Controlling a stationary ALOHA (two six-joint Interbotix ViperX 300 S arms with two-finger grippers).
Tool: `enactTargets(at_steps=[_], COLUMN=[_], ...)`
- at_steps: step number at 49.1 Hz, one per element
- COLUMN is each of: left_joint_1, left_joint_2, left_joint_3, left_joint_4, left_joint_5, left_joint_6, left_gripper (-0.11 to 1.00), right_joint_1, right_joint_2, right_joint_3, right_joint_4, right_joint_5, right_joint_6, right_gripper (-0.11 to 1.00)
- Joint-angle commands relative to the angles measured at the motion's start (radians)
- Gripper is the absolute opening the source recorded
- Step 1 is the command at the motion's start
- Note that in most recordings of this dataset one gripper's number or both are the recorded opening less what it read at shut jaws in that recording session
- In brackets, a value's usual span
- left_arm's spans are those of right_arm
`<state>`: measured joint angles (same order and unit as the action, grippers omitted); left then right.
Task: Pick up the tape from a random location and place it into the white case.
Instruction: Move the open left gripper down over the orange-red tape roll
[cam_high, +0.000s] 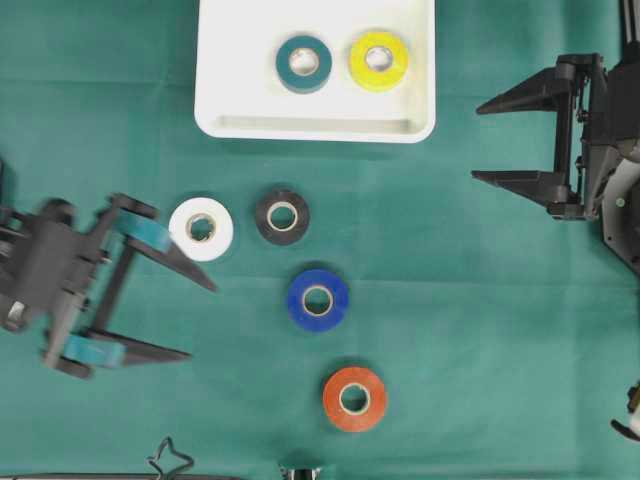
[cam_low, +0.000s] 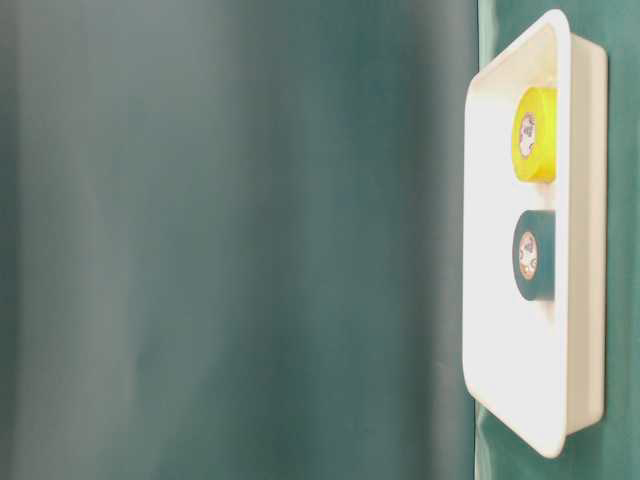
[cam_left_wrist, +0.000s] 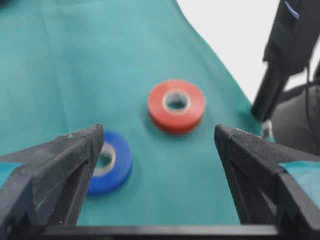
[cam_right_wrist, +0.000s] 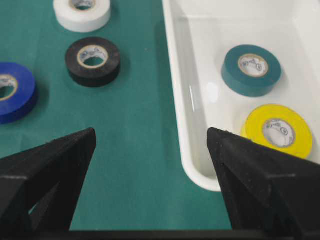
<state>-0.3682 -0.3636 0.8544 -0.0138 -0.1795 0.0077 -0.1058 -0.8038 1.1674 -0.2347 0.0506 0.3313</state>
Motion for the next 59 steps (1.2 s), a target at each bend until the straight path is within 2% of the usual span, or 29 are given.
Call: enactTargets(at_steps=[1, 31, 46, 50, 59], left_joint_1=[0.006, 0.011, 0.012, 0.012, 0.012], left_joint_2=[0.054, 0.38, 0.454, 0.462, 0.503], left_joint_3=[-0.091, -0.554, -0.676, -0.695, -0.785], left_joint_4=[0.003, 0.003, 0.002, 0.0, 0.0], left_joint_5=[-0.011, 0.064, 0.166, 0.207, 0.393], left_joint_6=[0.002, 0.026, 0.02, 0.017, 0.017], left_gripper=[0.95, 0.95, 0.95, 0.95, 0.95], right_joint_1=[0.0, 0.0, 0.0, 0.0, 0.0], right_joint_2=[0.003, 0.003, 0.005, 0.005, 0.005], right_joint_3=[-0.025, -0.025, -0.026, -0.025, -0.025], right_joint_4=[-0.002, -0.002, 0.0, 0.0, -0.002], right_joint_5=[-0.006, -0.011, -0.012, -0.011, -0.011], right_joint_6=[-0.002, -0.002, -0.002, -0.002, -0.002], right_gripper=[0.89, 0.89, 0.89, 0.89, 0.89])
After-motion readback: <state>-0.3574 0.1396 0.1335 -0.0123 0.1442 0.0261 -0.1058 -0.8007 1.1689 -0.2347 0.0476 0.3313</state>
